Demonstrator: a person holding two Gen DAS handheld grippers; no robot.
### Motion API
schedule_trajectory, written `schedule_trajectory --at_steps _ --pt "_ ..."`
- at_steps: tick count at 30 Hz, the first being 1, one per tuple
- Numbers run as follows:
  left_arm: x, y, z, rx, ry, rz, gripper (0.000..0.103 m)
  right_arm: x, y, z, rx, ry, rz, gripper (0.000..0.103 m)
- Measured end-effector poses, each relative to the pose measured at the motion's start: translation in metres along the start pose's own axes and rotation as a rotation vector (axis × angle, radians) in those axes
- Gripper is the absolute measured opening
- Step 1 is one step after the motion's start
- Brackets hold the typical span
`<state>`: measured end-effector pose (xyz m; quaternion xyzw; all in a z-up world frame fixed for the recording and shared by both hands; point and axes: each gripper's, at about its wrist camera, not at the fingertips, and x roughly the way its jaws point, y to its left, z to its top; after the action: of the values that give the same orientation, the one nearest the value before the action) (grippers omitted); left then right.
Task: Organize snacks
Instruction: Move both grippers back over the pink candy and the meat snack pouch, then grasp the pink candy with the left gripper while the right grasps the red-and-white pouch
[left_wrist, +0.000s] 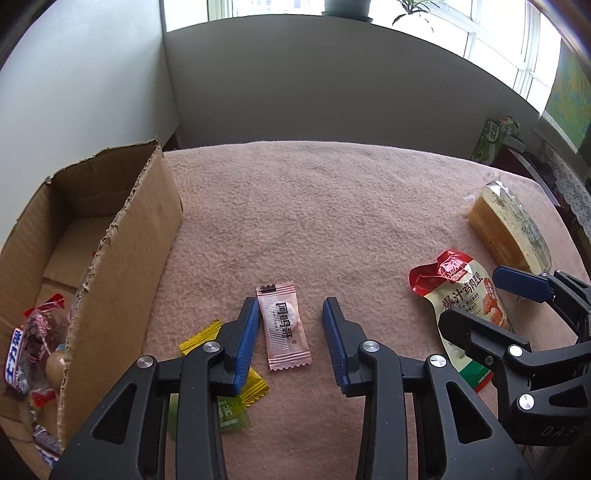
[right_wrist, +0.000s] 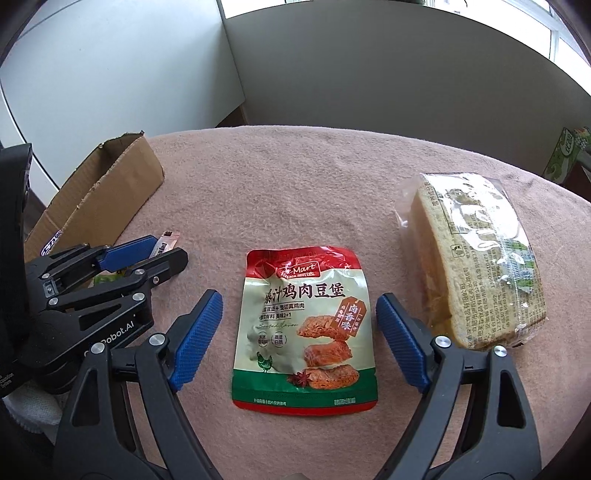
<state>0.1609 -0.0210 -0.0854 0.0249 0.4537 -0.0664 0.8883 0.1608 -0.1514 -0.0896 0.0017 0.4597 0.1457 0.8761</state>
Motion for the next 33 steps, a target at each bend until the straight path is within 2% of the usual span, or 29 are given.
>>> schedule_trajectory --at_steps 5,8,9,18,26,33 --pt "-0.003 -0.002 -0.003 0.033 0.001 0.007 0.027 0.007 0.012 -0.003 -0.063 0.03 -0.044 0.088" --pt "-0.005 -0.003 -0.006 0.046 -0.003 0.011 0.026 0.011 0.019 -0.005 -0.083 0.027 -0.089 0.077" --pt "-0.004 -0.004 -0.007 0.05 -0.003 0.011 0.025 0.011 0.019 -0.005 -0.09 0.027 -0.093 0.077" --pt "-0.015 -0.002 -0.017 0.063 -0.009 -0.006 0.019 0.002 0.017 -0.011 -0.08 -0.001 -0.091 0.059" --pt "-0.028 0.002 -0.03 0.07 -0.024 -0.017 0.019 -0.013 0.012 -0.018 -0.049 -0.029 -0.073 0.056" --pt "-0.048 0.001 -0.038 0.049 -0.055 -0.056 0.018 -0.042 0.011 -0.015 -0.018 -0.111 -0.038 0.056"
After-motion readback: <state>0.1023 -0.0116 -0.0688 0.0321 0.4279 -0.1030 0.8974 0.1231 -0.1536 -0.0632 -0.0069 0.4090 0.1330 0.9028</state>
